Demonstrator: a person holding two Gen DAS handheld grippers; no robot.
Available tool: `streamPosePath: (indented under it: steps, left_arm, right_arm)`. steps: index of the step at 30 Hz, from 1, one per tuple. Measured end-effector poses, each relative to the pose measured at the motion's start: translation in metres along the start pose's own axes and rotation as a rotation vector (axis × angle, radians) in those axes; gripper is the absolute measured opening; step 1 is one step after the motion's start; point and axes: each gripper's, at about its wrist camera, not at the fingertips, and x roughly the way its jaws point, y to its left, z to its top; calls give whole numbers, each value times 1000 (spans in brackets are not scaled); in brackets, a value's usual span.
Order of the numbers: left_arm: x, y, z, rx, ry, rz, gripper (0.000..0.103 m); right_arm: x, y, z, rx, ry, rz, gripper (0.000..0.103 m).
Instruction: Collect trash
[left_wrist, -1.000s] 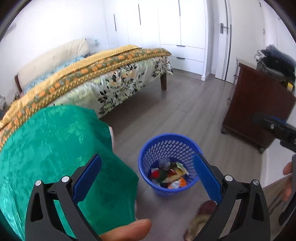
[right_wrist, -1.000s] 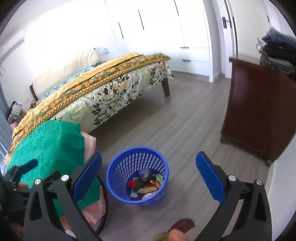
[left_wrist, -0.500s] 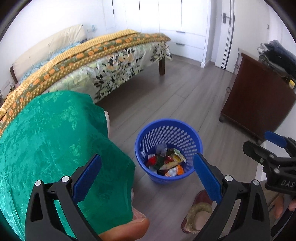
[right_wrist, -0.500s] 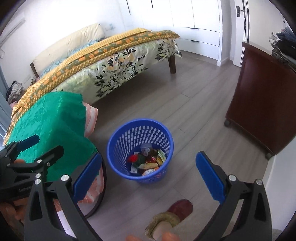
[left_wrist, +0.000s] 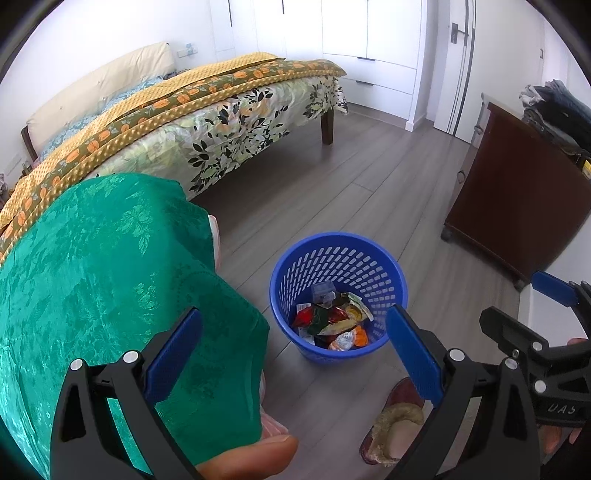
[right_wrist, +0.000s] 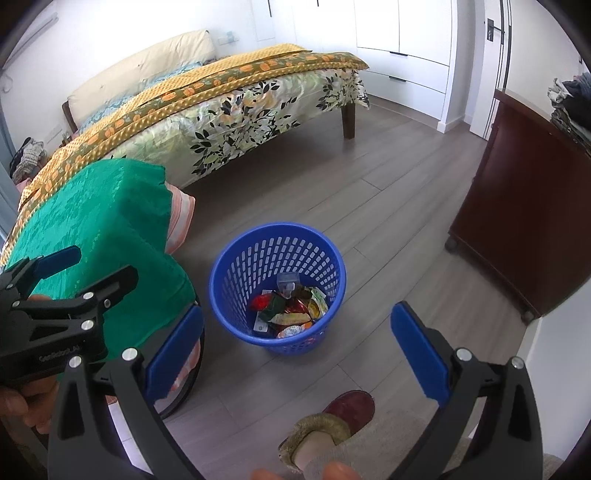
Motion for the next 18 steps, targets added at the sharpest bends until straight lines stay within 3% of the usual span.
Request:
streamPosePath:
  steps: [18]
  left_arm:
    - [0, 2, -1, -1, 6, -3, 98]
  right_arm:
    - [2, 1, 0, 3, 7, -11, 98]
